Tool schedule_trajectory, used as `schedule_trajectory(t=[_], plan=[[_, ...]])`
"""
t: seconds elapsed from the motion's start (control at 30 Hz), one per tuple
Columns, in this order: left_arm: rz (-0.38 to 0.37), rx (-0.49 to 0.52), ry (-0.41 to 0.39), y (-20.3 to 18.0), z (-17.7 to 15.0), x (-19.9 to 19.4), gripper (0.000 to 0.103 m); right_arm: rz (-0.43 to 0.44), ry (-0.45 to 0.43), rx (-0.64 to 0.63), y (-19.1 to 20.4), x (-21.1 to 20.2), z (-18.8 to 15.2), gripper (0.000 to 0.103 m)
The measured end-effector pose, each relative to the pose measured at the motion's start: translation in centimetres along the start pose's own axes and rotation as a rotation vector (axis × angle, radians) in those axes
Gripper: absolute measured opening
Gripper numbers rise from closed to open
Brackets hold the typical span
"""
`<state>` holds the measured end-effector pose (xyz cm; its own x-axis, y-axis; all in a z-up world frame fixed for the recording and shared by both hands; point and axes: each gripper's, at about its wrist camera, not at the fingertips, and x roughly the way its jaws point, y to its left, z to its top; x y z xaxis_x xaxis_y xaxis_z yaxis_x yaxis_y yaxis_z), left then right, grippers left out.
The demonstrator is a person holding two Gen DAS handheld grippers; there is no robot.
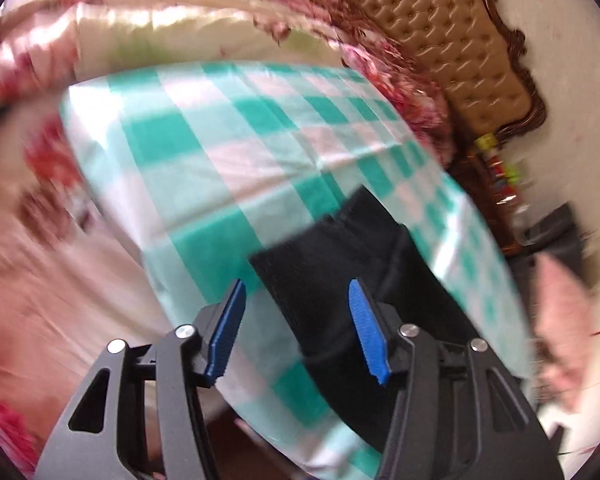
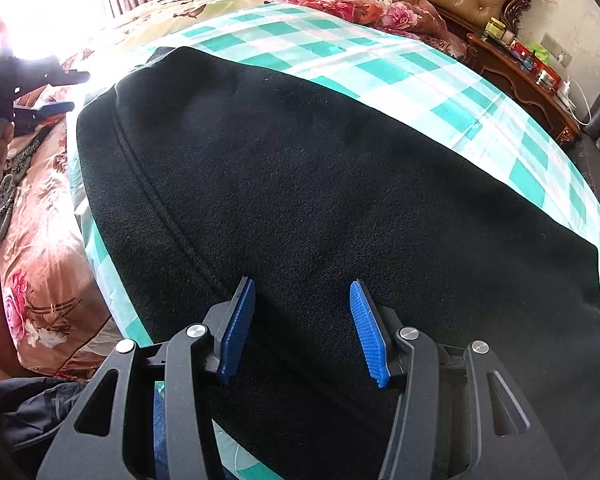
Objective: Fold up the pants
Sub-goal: 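Lift the folded cuff end of the black sweatpants with the left tool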
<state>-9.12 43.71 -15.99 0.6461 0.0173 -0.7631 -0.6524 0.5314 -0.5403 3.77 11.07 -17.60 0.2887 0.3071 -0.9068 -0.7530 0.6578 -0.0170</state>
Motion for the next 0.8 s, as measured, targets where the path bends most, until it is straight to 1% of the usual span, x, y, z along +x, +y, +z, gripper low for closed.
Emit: schedule_trajectory(t=[0.03, 0.1, 0.17, 0.27, 0.37, 0.47, 0.5, 0.53, 0.63, 0.7, 0.73, 0.8], plan=[[-0.035, -0.025, 0.025, 0.5, -0.2, 0.5, 0.046, 0.009, 0.003, 0.008, -0.2, 0.0, 0.0, 0.050], [-0.093, -0.072, 0.073, 1.2, -0.5, 1.7, 0.042, 0.027, 0.013, 0.022, -0.5, 0.0, 0.3, 0.050], [-0.117, -0.100, 0.096, 1.6, -0.9, 2.8, 0.042, 0.041, 0.016, 0.025, -0.8, -0.1, 0.7, 0.050], [-0.167, -0.132, 0.095, 2.3, -0.3, 3.8, 0.041, 0.053, 0.006, 0.055, -1.5, -0.3, 1.4, 0.050], [-0.210, -0.157, 0.090, 2.7, 0.9, 4.8, 0.041, 0.044, -0.007, 0.058, -1.9, -0.5, 2.2, 0.050], [-0.248, -0.150, 0.092, 2.9, 1.8, 5.7, 0.040, 0.051, -0.013, 0.067, -2.0, -0.4, 2.9, 0.050], [-0.259, -0.150, 0.095, 3.0, 2.0, 6.0, 0.031, 0.053, -0.012, 0.068, -2.0, -0.3, 3.0, 0.050], [-0.260, -0.145, 0.099, 3.1, 2.2, 6.2, 0.025, 0.058, -0.010, 0.070, -2.0, -0.2, 3.0, 0.050], [-0.280, -0.141, 0.098, 3.2, 2.5, 6.4, 0.016, 0.083, 0.008, 0.099, -2.4, 0.5, 3.1, 0.050], [-0.262, -0.108, 0.073, 2.4, 2.6, 5.4, 0.014, 0.101, 0.022, 0.130, -3.0, 1.0, 3.1, 0.050], [-0.242, -0.077, 0.057, 1.6, 2.7, 4.6, 0.014, 0.132, 0.030, 0.174, -3.7, 1.3, 3.0, 0.049], [-0.174, 0.045, 0.003, -1.6, 2.5, 2.3, 0.013, 0.175, 0.034, 0.229, -4.8, 1.3, 3.0, 0.046]])
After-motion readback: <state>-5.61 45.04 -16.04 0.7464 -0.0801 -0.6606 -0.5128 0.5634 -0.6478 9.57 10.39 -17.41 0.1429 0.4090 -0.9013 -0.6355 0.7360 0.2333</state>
